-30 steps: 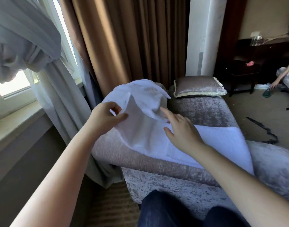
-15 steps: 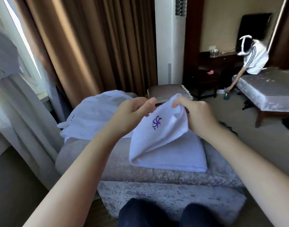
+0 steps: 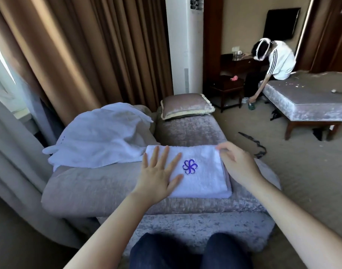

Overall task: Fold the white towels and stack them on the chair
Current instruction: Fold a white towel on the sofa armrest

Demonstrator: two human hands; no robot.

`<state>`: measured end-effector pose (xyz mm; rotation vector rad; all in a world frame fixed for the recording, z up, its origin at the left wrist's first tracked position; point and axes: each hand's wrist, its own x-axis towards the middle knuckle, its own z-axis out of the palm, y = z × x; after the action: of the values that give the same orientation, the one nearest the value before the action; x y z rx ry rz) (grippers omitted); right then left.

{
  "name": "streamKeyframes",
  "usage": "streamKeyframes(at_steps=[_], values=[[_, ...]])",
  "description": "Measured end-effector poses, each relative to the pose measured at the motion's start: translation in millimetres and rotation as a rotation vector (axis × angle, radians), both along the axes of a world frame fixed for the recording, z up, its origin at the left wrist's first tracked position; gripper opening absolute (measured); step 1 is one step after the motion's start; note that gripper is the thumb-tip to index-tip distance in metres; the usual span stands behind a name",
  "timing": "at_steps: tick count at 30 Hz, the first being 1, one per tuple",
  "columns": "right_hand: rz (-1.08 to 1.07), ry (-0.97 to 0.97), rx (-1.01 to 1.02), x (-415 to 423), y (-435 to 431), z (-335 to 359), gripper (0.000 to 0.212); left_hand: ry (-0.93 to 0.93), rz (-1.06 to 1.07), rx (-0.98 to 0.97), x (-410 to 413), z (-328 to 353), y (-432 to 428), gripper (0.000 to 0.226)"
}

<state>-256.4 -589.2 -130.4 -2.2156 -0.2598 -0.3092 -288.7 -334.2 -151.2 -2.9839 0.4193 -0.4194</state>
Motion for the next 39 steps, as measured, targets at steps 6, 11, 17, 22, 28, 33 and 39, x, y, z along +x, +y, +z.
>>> streamKeyframes(at_steps=[6, 11, 17, 22, 28, 33, 39], values=[[-0.068, -0.078, 0.045, 23, 31, 13, 0.017, -0.013, -0.003, -0.018, 2, -4, 0, 0.067], [-0.102, -0.064, -0.062, 30, 24, -9, 0.018, -0.072, -0.051, -0.026, 2, -12, -3, 0.067], [-0.089, -0.018, 0.134, 16, 4, -15, 0.034, -0.193, -0.018, -0.725, -4, 1, 17, 0.049], [-0.064, -0.086, 0.047, -4, -10, -38, 0.019, -0.052, 0.359, -0.817, 1, 8, 49, 0.023], [-0.127, -0.071, -0.005, -5, 1, -36, 0.005, 0.100, 0.386, -0.782, 8, 12, 52, 0.036], [-0.191, 0.035, -0.009, 0, 2, -33, 0.007, 0.165, 0.351, -0.818, 7, 20, 51, 0.029], [-0.198, 0.003, -0.176, 4, 4, -20, 0.011, 0.023, 0.349, -0.905, 3, 15, 46, 0.019]])
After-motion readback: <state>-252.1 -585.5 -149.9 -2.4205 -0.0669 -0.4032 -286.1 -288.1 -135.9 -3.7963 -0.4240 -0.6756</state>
